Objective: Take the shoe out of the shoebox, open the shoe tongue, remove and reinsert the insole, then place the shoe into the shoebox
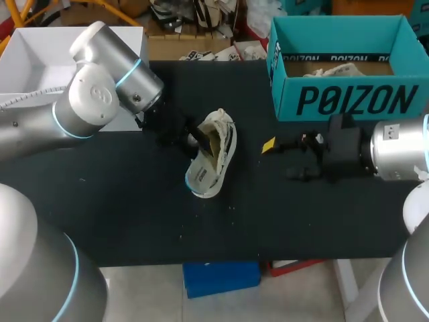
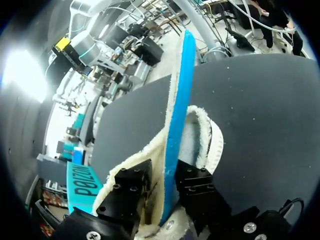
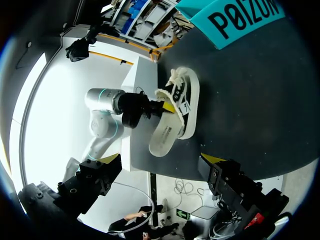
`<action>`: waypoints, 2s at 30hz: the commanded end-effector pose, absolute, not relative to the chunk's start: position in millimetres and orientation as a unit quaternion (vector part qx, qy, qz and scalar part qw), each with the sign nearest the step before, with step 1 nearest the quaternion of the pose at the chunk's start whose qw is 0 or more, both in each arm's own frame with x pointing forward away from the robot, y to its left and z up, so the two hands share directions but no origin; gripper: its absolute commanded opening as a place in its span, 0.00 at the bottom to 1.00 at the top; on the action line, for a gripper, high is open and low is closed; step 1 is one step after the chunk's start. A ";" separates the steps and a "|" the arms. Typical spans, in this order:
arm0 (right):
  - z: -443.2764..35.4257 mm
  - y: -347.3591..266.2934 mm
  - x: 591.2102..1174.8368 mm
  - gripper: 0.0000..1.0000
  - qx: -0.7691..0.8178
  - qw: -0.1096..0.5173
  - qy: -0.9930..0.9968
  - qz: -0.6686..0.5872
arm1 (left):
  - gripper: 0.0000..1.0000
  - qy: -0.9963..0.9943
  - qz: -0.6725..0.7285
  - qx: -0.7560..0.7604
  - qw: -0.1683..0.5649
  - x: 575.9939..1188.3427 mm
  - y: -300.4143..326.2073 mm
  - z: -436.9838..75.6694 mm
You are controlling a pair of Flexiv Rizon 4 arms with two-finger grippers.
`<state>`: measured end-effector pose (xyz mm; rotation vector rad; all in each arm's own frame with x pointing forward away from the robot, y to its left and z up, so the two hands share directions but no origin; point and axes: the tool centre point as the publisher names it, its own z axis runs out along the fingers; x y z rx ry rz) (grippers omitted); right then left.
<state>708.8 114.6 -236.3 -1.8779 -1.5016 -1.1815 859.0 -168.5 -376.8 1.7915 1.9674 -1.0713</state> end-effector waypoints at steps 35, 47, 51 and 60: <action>-235.9 115.3 708.9 1.00 -0.683 0.229 -0.546 -0.428 | 0.00 0.633 -0.396 0.656 0.110 796.9 -146.7 -350.2; -235.9 115.3 708.9 1.00 -0.683 0.229 -0.546 -0.428 | 0.00 0.629 -0.400 0.656 0.119 806.8 -145.9 -350.5; -235.9 115.3 708.9 1.00 -0.683 0.229 -0.546 -0.428 | 0.00 0.631 -0.401 0.652 0.127 812.8 -146.3 -352.4; -235.9 115.3 708.9 1.00 -0.683 0.229 -0.546 -0.428 | 0.00 0.635 -0.401 0.644 0.143 820.7 -151.6 -357.8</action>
